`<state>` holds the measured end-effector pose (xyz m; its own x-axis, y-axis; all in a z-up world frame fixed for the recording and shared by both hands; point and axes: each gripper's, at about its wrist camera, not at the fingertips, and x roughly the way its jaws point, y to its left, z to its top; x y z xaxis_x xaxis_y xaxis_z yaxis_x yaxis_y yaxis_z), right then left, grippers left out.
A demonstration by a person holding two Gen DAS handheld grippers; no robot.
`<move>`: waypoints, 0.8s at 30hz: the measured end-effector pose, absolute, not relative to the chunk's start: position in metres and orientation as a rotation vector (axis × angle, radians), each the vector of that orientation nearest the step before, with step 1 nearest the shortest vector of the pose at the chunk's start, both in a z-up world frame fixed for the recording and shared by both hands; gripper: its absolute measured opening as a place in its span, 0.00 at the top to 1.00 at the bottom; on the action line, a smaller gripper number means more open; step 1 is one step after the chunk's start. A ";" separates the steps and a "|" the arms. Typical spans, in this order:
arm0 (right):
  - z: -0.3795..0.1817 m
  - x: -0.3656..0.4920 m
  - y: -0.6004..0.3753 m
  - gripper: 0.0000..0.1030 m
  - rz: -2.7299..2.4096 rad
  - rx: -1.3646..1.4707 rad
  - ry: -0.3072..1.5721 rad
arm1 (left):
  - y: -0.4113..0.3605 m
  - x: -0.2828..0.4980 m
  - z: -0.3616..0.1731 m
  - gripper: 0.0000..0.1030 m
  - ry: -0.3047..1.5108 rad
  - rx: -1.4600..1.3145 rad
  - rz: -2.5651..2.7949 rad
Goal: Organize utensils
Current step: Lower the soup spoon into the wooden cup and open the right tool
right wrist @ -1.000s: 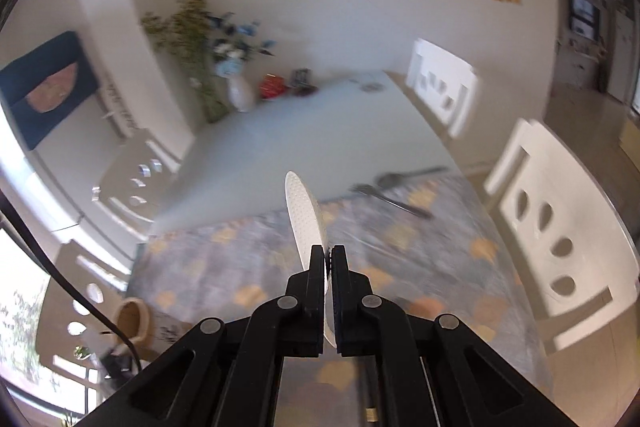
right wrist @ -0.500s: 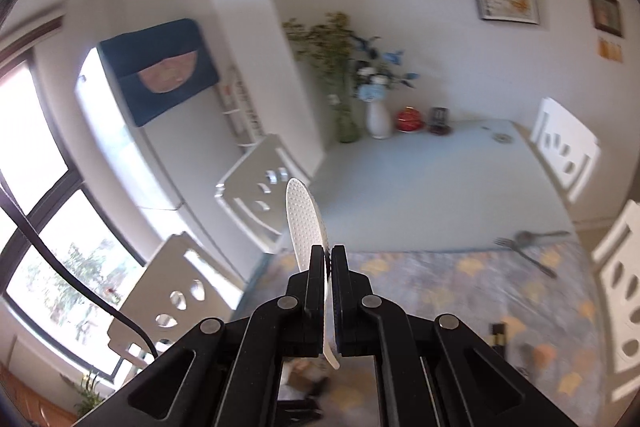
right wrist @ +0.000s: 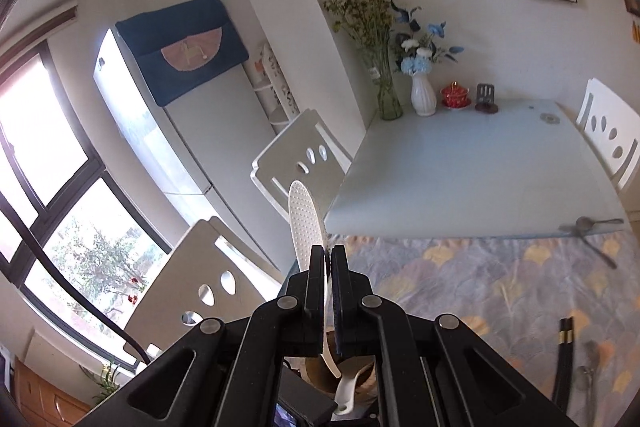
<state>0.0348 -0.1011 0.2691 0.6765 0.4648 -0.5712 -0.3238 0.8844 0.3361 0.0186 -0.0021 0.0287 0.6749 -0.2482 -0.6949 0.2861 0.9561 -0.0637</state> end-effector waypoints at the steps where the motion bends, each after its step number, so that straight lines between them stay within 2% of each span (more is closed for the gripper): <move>1: 0.265 0.036 -0.099 0.97 0.447 0.214 0.702 | -0.002 0.019 0.029 0.07 0.774 0.052 -0.301; 13: 0.220 0.029 -0.090 0.96 0.437 0.168 0.788 | -0.003 0.020 0.029 0.07 0.774 0.050 -0.302; 17: 0.215 0.020 -0.110 0.81 0.453 0.199 0.887 | -0.003 0.020 0.028 0.07 0.775 0.049 -0.303; 19: 0.224 0.011 -0.125 0.74 0.463 0.237 0.865 | -0.005 0.020 0.027 0.07 0.776 0.047 -0.304; 21: 0.241 -0.002 -0.145 0.61 0.448 0.272 0.804 | -0.008 0.019 0.027 0.07 0.776 0.048 -0.303; 22: 0.250 -0.009 -0.155 0.48 0.431 0.284 0.772 | -0.009 0.018 0.027 0.07 0.775 0.048 -0.303; 24: 0.270 -0.022 -0.181 0.45 0.397 0.318 0.702 | -0.011 0.018 0.026 0.07 0.776 0.048 -0.303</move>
<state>-0.0224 -0.1810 0.2697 0.6946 0.4542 -0.5579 -0.2444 0.8783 0.4109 0.0179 -0.0109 0.0264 0.6730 -0.2513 -0.6956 0.2865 0.9557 -0.0680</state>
